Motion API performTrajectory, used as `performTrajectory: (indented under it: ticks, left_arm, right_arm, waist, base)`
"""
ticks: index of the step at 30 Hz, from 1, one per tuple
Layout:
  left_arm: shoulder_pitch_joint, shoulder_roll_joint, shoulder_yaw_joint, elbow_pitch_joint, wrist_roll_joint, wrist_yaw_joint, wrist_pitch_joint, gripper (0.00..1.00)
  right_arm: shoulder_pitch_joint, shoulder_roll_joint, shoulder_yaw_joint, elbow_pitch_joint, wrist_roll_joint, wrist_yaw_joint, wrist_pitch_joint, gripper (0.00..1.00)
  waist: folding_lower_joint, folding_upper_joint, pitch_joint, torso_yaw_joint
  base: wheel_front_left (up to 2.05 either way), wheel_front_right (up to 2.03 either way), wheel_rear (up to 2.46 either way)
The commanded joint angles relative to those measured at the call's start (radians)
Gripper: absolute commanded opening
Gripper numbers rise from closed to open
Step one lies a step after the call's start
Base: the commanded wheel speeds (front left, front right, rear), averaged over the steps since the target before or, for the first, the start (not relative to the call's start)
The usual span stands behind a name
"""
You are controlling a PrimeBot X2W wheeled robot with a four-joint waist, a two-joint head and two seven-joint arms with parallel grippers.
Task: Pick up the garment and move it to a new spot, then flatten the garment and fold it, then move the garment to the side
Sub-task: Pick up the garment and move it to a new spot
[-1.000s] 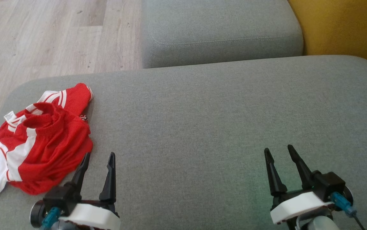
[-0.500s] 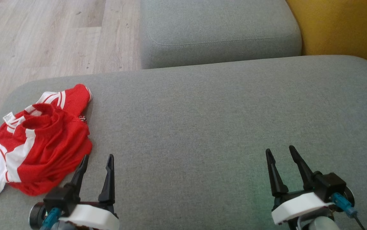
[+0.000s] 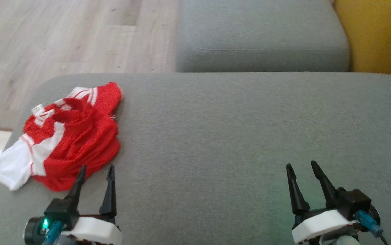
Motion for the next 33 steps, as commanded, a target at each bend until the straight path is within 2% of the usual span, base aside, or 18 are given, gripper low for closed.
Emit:
performTrajectory:
  ticks: [1, 15, 20, 26, 33]
  left_arm:
    - [-0.049, 0.008, 0.038, -0.033, 0.009, 0.006, -0.012, 1.0]
    - [-0.022, 0.029, 0.101, -0.034, 0.072, 0.054, -0.012, 1.0]
    - [-0.01, 0.035, 0.129, -0.036, 0.073, 0.089, -0.012, 1.0]
    - [-0.004, 0.036, 0.145, -0.021, 0.071, 0.104, -0.012, 1.0]
    - [-0.012, 0.04, 0.15, -0.02, 0.071, 0.107, -0.012, 1.0]
  right_arm:
    - [-0.031, -0.006, 0.024, -0.031, 0.004, 0.008, -0.011, 1.0]
    - [-0.02, -0.006, 0.044, -0.02, 0.03, 0.008, -0.011, 1.0]
    - [-0.015, -0.006, 0.05, -0.012, 0.031, 0.008, -0.011, 1.0]
    - [-0.015, -0.006, 0.048, -0.008, 0.024, 0.008, -0.011, 1.0]
    - [-0.01, -0.006, 0.051, -0.004, -0.008, 0.008, -0.011, 1.0]
  waist:
    - [0.0, 0.0, -0.002, 0.029]
    - [0.0, 0.0, -0.007, 0.23]
    - [0.0, 0.0, -0.005, 0.279]
    - [0.0, 0.0, 0.005, 0.31]
    - [0.0, 0.0, 0.027, 0.3]
  base:
    - [0.0, 0.0, 0.0]
    - [0.0, 0.0, 0.0]
    - [0.0, 0.0, 0.0]
    - [0.0, 0.0, 0.0]
    - [0.0, 0.0, 0.0]
